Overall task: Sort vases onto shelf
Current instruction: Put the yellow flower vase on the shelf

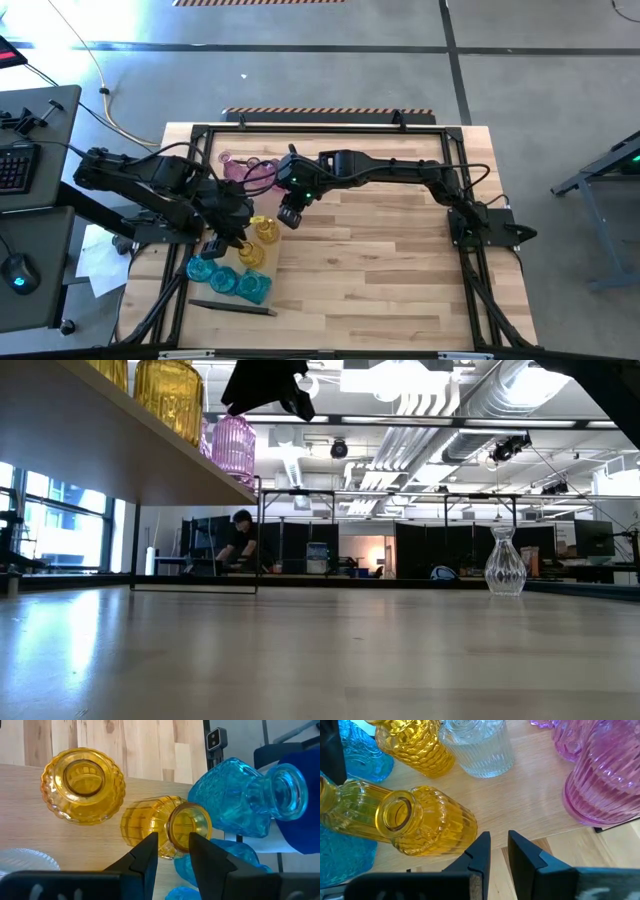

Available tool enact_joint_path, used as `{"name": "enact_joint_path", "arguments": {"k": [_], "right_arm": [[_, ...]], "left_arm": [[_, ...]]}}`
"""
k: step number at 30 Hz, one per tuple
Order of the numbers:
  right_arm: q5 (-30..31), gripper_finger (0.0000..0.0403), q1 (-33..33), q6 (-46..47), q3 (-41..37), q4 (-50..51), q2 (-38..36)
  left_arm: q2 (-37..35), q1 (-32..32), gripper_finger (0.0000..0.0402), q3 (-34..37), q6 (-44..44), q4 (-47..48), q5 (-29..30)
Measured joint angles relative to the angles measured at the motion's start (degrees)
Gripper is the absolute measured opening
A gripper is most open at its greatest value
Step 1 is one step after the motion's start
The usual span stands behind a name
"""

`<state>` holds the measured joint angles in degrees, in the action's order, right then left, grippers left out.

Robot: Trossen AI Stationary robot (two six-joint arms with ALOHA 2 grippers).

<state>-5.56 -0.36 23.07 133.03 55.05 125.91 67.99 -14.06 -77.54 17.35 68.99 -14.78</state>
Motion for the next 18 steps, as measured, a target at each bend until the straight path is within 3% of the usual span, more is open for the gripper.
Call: {"name": "enact_joint_path", "arguments": {"k": [18], "right_arm": [[0.0,0.0048,0.0,0.0,0.0,0.0,0.0]], "left_arm": [[0.4,0.0,0.0099,0.0,0.4,-0.4,0.1]]}}
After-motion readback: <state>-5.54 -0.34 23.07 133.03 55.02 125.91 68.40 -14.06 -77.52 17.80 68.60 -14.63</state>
